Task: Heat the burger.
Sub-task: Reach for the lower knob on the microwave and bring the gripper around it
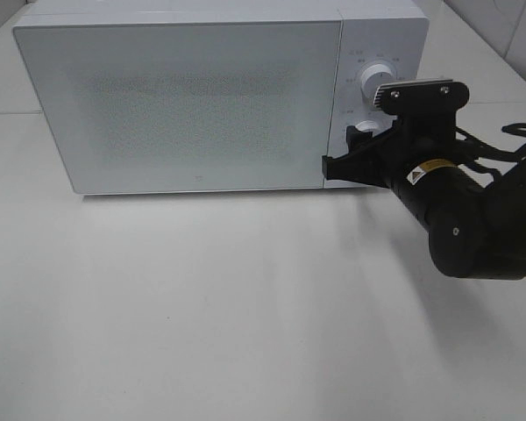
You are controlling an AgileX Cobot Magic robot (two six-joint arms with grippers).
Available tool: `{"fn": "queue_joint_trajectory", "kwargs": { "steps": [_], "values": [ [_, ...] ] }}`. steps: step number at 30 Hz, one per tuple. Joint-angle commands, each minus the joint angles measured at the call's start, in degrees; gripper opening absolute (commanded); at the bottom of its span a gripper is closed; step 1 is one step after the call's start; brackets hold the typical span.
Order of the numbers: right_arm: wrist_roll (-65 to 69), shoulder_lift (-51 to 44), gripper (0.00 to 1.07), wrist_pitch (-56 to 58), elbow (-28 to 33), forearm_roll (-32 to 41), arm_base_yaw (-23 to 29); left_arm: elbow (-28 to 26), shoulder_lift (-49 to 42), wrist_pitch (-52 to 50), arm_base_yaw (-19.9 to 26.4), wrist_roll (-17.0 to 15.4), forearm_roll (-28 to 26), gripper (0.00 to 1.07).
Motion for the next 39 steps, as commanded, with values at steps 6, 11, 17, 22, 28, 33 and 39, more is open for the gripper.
{"fn": "queue_joint_trajectory", "kwargs": {
  "steps": [6,11,17,22,28,33,39],
  "values": [
    [0.34,2.98,0.58,-4.81,-0.40,-0.34,0.23,0.11,-0.46,-0.80,0.29,0.06,-0.63,0.00],
    [0.40,3.09,0.58,-4.01,-1.32,-0.34,0.23,0.11,-0.46,-0.80,0.29,0.06,-0.63,0.00],
    [0.17,3.09,0.58,-1.89,-3.90,-0.29,0.23,0.11,-0.46,-0.80,0.29,0.06,-0.63,0.00],
    [-0.74,3.09,0.58,-0.46,-5.04,-0.11,0.23,0.11,-0.46,-0.80,0.29,0.06,-0.63,0.00],
    [-0.63,5.67,0.58,-0.74,-5.04,0.97,-1.09,0.11,-0.46,-0.80,0.29,0.06,-0.63,0.00],
    [-0.46,6.65,0.58,-2.92,-5.04,0.69,-1.09,0.11,-0.46,-0.80,0.29,0.06,-0.63,0.00],
    [-0.34,6.30,0.58,-6.36,-5.04,0.17,-1.03,0.11,-0.46,-0.80,0.29,0.06,-0.63,0.00]
  ]
}}
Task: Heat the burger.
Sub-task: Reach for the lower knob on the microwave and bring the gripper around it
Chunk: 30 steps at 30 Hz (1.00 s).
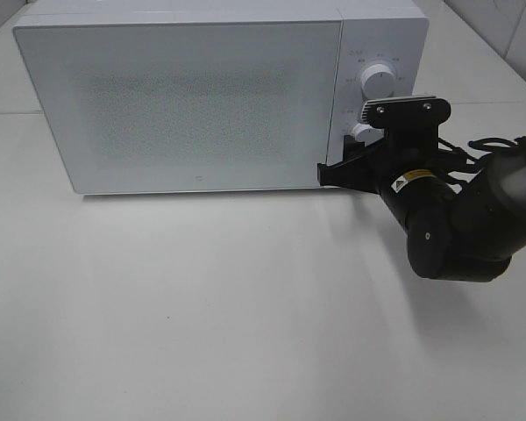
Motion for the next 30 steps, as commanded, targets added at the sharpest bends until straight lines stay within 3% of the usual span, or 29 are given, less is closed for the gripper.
{"fn": "queue_joint_trajectory", "kwargs": {
  "steps": [1,13,15,17,18,19,21,22,28,30],
  "values": [
    [-0.06,-0.63,0.58,-2.98,-0.63,-2.18,-0.29,0.11,-0.46,-0.80,0.29,0.06,-0.63,0.00],
    [0.34,-1.83,0.48,-4.70,-0.63,-4.81,-0.17,0.11,-0.46,-0.80,0.29,0.06,-0.63,0.00],
    [0.34,-1.83,0.42,-4.24,-0.63,-4.01,-0.17,0.11,-0.46,-0.80,0.29,0.06,-0.63,0.00],
    [0.34,-1.83,0.28,-4.24,-0.63,-2.92,-0.17,0.11,-0.46,-0.80,0.29,0.06,-0.63,0.00],
    [0.34,-1.83,0.28,-4.24,-0.63,-2.92,-0.17,0.11,-0.46,-0.80,0.29,0.06,-0.63,0.00],
    [0.34,-1.83,0.16,-4.24,-0.63,-2.92,-0.17,0.11,-0.46,-0.80,0.29,0.06,-0.63,0.00],
    [0.34,-1.83,0.10,-4.24,-0.63,-2.92,-0.17,0.11,-0.46,-0.80,0.29,0.06,-0.63,0.00],
    [1.20,-1.83,0.00,-4.13,-0.63,-2.98,-0.17,0.11,-0.46,-0.80,0.29,0.06,-0.63,0.00],
    [9.40,-1.83,0.00,-2.92,-0.63,-2.98,-0.17,0.11,-0.46,-0.80,0.29,0.06,-0.63,0.00],
    [18.85,-1.83,0.00,-3.27,-0.63,-2.98,-0.17,0.11,-0.46,-0.80,0.29,0.06,-0.63,0.00]
  ]
}}
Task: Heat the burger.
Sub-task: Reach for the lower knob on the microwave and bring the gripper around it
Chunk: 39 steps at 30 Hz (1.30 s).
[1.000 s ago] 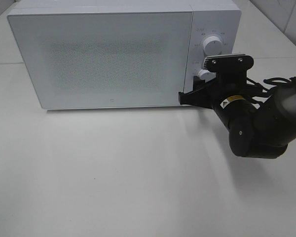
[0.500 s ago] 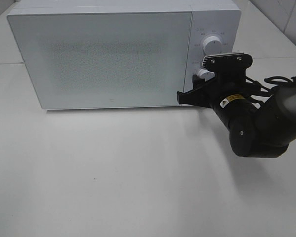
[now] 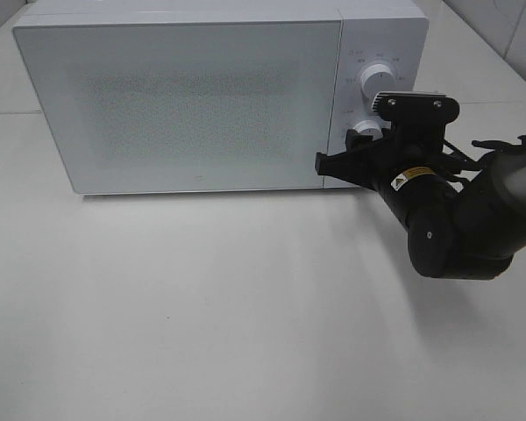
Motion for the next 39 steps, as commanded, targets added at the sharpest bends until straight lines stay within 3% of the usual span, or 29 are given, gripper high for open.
{"fn": "queue_joint_trajectory", "kwargs": {
  "steps": [1,7,9,15,17,28,30,32,35,37,39],
  "values": [
    [8.25,-1.15,0.00,-3.27,-0.74,-1.60,-0.23,0.11,-0.46,-0.74,0.29,0.06,-0.63,0.00],
    [31.57,-1.15,0.00,-4.81,-0.74,-1.60,-0.23,0.11,-0.46,-0.74,0.29,0.06,-0.63,0.00],
    [45.21,-1.15,0.00,-5.84,-0.74,-1.60,-0.23,0.11,-0.46,-0.74,0.29,0.06,-0.63,0.00],
    [64.00,-1.15,0.00,-7.33,-0.74,-1.38,-0.23,0.11,-0.46,-0.74,0.29,0.06,-0.63,0.00],
    [77.69,-1.15,0.00,-8.02,-0.74,-0.97,-0.23,0.11,-0.46,-0.74,0.29,0.06,-0.63,0.00],
    [83.48,-1.15,0.00,-9.11,-0.74,-0.97,-0.34,0.11,-0.46,-0.74,0.29,0.06,-0.63,0.00],
    [83.42,-1.15,0.06,-9.00,-0.74,-1.09,-0.34,0.11,-0.46,-0.74,0.29,0.06,-0.63,0.00],
    [82.85,-1.15,0.28,-8.94,-0.63,-1.78,-0.34,0.11,-0.46,-0.74,0.29,0.06,-0.63,0.00],
    [82.56,-1.15,0.36,-9.00,-0.63,-1.78,-0.34,0.11,-0.46,-0.74,0.29,0.06,-0.63,0.00],
    [79.93,-1.15,0.58,-9.00,-0.52,-1.83,-0.34,0.11,-0.46,-0.74,0.29,0.06,-0.63,0.00],
    [79.35,-1.15,0.62,-9.00,-0.29,-2.01,-0.34,0.11,-0.46,-0.74,0.29,0.06,-0.63,0.00]
  ]
}}
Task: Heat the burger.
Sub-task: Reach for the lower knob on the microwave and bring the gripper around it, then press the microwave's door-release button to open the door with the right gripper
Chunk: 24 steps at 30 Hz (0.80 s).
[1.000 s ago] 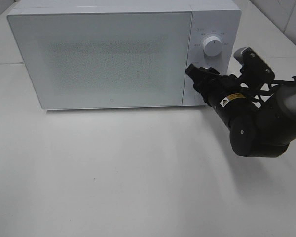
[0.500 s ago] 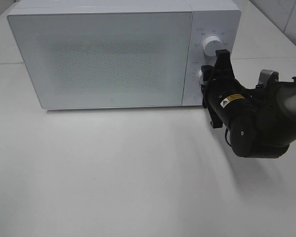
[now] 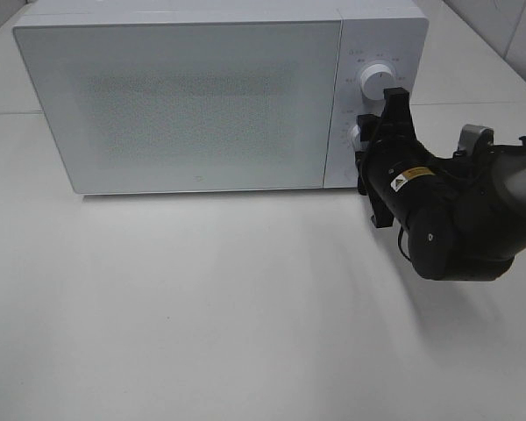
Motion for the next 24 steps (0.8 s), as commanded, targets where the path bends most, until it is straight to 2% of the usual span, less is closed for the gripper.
{"fn": "queue_joint_trajectory", "kwargs": {
  "steps": [1,2,6,12,14,16,17,19,20,24],
  "values": [
    [-2.18,-1.09,0.62,-8.19,-0.63,-1.15,-0.40,0.11,-0.46,-0.74,0.29,0.06,-0.63,0.00],
    [-3.15,-1.26,0.66,-8.19,0.40,-2.41,-0.40,0.11,-0.46,-0.74,0.29,0.06,-0.63,0.00],
    [-9.97,-2.58,0.66,-8.08,3.61,-6.25,-0.40,0.11,-0.46,-0.74,0.29,0.06,-0.63,0.00],
    [-20.51,-4.01,0.66,-7.73,5.33,-10.94,-0.40,0.11,-0.46,-0.74,0.29,0.06,-0.63,0.00],
    [-31.63,-5.90,0.65,-3.38,5.61,-18.45,-0.40,0.11,-0.46,-0.74,0.29,0.06,-0.63,0.00],
    [-33.98,-6.30,0.65,-2.06,5.61,-19.88,-0.40,0.11,-0.46,-0.74,0.29,0.06,-0.63,0.00],
    [-39.82,-7.56,0.64,1.49,5.61,-22.98,-0.40,0.11,-0.46,-0.74,0.29,0.06,-0.63,0.00],
    [-42.74,-8.19,0.63,3.67,5.61,-24.47,-0.40,0.11,-0.46,-0.74,0.29,0.06,-0.63,0.00],
    [-47.73,-9.51,0.63,8.31,5.61,-26.70,-0.40,0.11,-0.46,-0.74,0.29,0.06,-0.63,0.00],
    [-55.41,-11.92,0.63,15.76,5.61,-28.13,-0.40,0.11,-0.46,-0.74,0.29,0.06,-0.63,0.00]
  ]
}}
